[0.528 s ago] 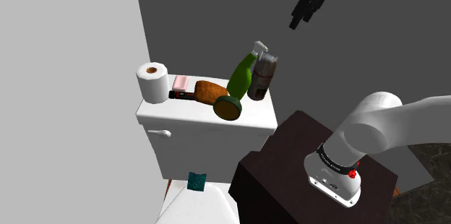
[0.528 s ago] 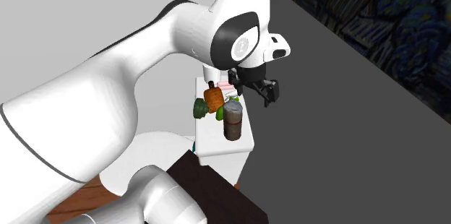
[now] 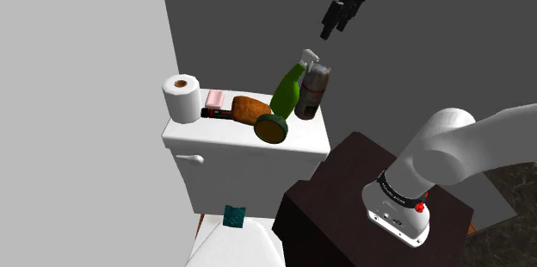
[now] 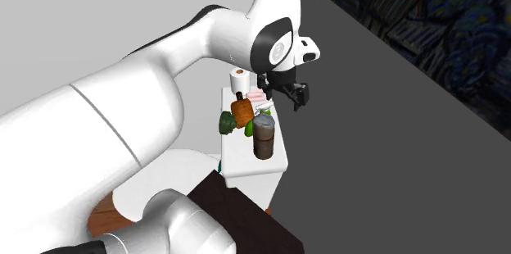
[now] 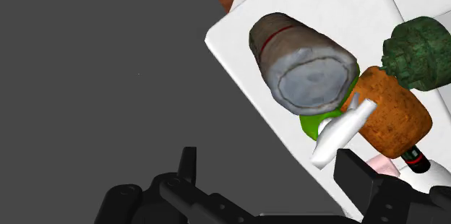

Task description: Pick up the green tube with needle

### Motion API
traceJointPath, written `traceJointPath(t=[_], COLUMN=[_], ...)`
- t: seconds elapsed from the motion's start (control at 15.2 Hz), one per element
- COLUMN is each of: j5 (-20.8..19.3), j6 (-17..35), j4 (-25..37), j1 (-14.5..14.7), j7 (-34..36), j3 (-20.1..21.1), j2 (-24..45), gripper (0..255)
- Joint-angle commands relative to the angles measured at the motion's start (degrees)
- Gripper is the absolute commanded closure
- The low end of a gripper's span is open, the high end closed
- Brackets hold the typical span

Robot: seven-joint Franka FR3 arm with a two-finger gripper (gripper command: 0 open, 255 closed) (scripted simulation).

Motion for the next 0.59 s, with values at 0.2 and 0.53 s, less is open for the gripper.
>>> traceJointPath(t=[0.2,0.53], j5=[-0.8,-1.4], j6=[6.2,10.9], j4=[0.1,2.0], j1=[9.4,20.7], j7=[-6.6,-8.1], j3=[-4.0,-10.3], j2=[9.2,16.7], gripper=[0,0])
